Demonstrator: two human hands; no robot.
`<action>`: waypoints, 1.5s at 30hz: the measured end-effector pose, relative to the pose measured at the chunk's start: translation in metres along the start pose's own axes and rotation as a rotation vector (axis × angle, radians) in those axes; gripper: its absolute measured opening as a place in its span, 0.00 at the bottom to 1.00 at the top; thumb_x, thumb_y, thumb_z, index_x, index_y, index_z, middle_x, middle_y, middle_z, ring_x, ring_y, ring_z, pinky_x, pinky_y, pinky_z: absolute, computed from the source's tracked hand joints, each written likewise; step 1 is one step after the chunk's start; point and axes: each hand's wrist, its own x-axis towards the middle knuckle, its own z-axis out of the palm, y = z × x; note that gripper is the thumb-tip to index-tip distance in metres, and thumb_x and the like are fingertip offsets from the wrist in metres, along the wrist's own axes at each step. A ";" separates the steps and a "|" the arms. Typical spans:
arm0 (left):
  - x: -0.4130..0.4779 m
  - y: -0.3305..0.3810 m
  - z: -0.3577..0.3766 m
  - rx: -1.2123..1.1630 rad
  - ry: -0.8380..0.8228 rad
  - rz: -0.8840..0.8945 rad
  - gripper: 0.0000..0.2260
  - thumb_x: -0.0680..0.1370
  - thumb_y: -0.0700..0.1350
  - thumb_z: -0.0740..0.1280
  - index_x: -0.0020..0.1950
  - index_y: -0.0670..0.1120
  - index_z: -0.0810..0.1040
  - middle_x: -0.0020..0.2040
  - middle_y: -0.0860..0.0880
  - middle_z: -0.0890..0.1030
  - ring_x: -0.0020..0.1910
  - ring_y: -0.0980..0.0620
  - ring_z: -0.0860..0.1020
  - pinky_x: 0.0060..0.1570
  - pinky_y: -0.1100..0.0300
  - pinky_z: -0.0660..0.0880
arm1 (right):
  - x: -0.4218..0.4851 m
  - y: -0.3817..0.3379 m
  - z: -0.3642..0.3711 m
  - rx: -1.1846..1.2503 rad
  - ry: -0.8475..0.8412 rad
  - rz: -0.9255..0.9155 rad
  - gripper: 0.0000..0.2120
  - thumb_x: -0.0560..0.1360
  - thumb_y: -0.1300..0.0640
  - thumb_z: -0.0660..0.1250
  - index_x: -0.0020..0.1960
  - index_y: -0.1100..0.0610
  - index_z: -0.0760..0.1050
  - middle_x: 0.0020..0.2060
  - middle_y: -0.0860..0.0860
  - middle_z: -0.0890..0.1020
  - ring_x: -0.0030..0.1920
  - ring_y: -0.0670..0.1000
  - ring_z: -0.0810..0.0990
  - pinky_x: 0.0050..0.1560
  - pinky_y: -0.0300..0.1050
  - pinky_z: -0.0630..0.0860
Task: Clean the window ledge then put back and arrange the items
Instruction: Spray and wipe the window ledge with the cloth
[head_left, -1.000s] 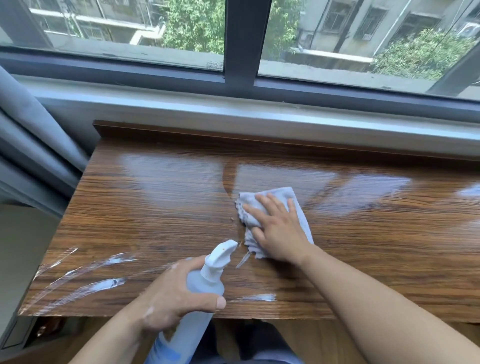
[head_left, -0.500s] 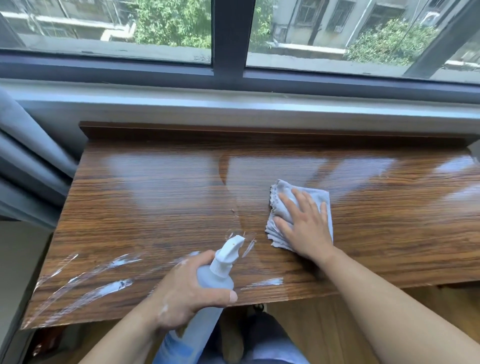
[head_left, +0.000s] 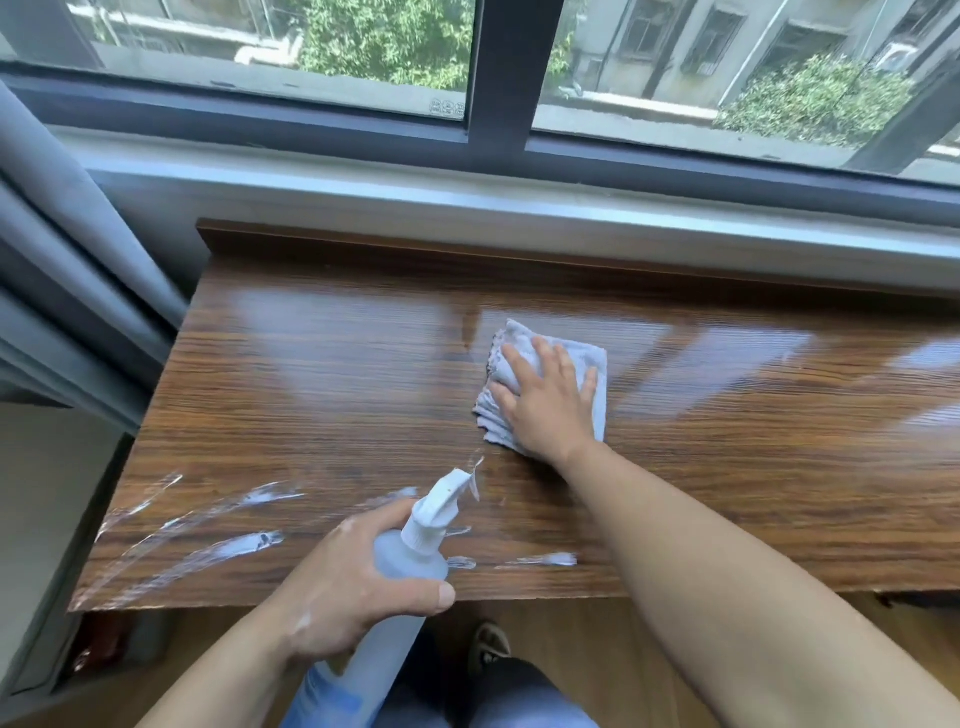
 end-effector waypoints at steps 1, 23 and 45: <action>-0.001 0.001 0.003 -0.011 0.010 -0.011 0.28 0.58 0.63 0.75 0.59 0.70 0.78 0.59 0.62 0.82 0.58 0.61 0.78 0.55 0.70 0.71 | 0.007 -0.002 0.000 0.008 0.006 0.007 0.27 0.81 0.36 0.52 0.79 0.38 0.53 0.81 0.48 0.49 0.80 0.53 0.42 0.75 0.69 0.40; -0.003 0.024 0.082 0.072 -0.036 -0.140 0.29 0.61 0.60 0.76 0.61 0.59 0.80 0.55 0.50 0.83 0.54 0.49 0.79 0.61 0.51 0.74 | -0.042 0.099 -0.009 -0.059 0.050 -0.080 0.43 0.69 0.20 0.47 0.80 0.37 0.47 0.81 0.45 0.47 0.80 0.50 0.41 0.76 0.67 0.38; -0.026 0.001 0.043 -0.036 0.043 -0.197 0.27 0.56 0.62 0.76 0.56 0.68 0.80 0.53 0.54 0.85 0.51 0.51 0.81 0.59 0.52 0.75 | -0.117 0.023 0.038 -0.053 0.104 -0.188 0.39 0.73 0.24 0.51 0.80 0.38 0.51 0.81 0.52 0.49 0.81 0.56 0.43 0.74 0.70 0.38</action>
